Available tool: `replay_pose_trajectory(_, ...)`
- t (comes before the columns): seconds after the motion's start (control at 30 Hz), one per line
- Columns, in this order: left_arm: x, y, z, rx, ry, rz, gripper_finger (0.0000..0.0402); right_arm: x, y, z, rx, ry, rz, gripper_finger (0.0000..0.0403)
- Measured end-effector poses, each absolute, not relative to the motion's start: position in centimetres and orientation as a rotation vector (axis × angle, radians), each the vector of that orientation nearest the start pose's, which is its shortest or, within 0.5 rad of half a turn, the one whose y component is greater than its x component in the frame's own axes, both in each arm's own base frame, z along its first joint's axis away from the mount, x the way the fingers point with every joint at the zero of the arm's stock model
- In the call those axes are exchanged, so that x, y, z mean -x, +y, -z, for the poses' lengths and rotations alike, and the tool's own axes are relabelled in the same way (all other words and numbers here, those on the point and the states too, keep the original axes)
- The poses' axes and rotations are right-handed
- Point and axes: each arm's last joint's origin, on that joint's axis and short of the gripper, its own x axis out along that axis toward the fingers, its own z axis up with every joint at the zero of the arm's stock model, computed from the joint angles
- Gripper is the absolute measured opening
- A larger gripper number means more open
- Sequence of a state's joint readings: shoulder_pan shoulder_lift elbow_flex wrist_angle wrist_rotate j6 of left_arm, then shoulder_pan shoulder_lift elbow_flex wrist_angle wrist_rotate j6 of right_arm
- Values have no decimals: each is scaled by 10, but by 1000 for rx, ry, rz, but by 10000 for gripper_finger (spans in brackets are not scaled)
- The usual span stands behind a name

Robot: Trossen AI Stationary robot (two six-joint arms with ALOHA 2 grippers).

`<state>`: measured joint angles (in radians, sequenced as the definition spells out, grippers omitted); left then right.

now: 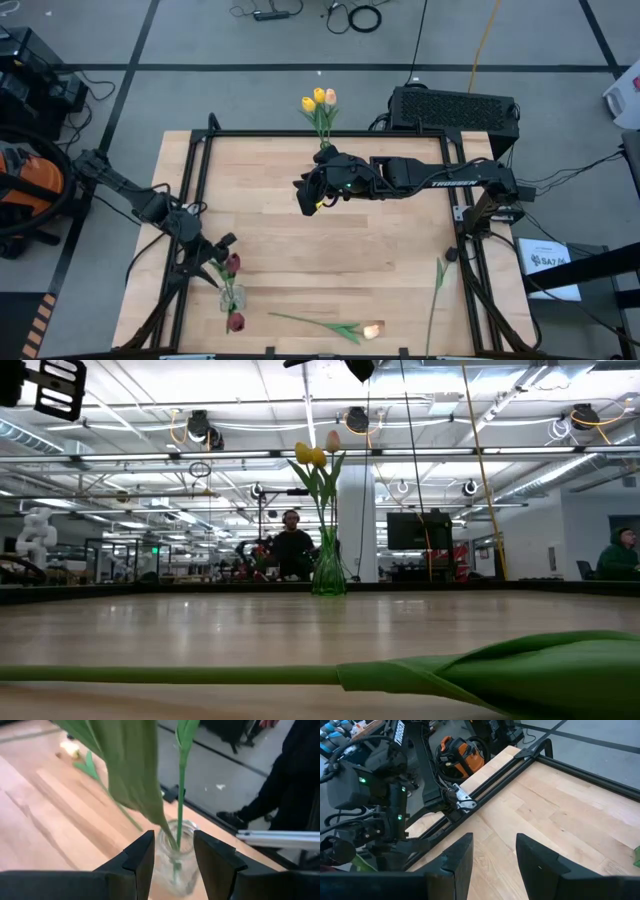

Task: Sort flowers into vase by color
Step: Put the black flower into the transparent vase

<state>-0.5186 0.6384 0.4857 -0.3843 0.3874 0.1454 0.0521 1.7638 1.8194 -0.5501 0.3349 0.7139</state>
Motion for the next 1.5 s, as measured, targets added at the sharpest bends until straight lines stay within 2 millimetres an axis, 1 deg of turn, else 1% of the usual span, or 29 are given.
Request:
replay_pose_trajectory(0.13, -113, -77, -245, -173, 520, 917, 144, -395, 11, -391, -600, 365, 436, 141)
replay_pose_trajectory(0.23, -111, -74, -255, -192, 521, 862, 144, -396, 11, -391, -600, 365, 436, 141)
replay_pose_trajectory(0.47, -98, -62, -289, -329, 502, 752, 144, -395, 11, -391, -600, 365, 436, 141)
replay_pose_trajectory(0.57, -91, -56, -307, -351, 486, 692, 144, -395, 11, -391, -600, 365, 436, 141)
replay_pose_trajectory(0.7, -85, -48, -331, -371, 419, 568, 144, -396, 11, -391, -600, 365, 436, 141)
replay_pose_trajectory(0.77, -82, -44, -343, -385, 375, 474, 144, -396, 11, -391, -600, 365, 436, 141)
replay_pose_trajectory(0.9, -81, -35, -357, -513, 319, 259, 144, -396, 11, -391, -600, 365, 436, 141)
replay_pose_trajectory(0.97, -81, -33, -364, -540, 283, 182, 144, -395, 11, -391, -600, 365, 436, 141)
replay_pose_trajectory(1.23, -88, -37, -378, -486, 150, 135, 144, -396, 11, -391, -600, 365, 436, 141)
replay_pose_trajectory(1.4, -98, -38, -378, -492, 170, 42, 144, -396, 11, -391, -600, 365, 436, 141)
replay_pose_trajectory(1.5, -104, -38, -376, -428, 199, -8, 144, -396, 11, -391, -600, 365, 436, 141)
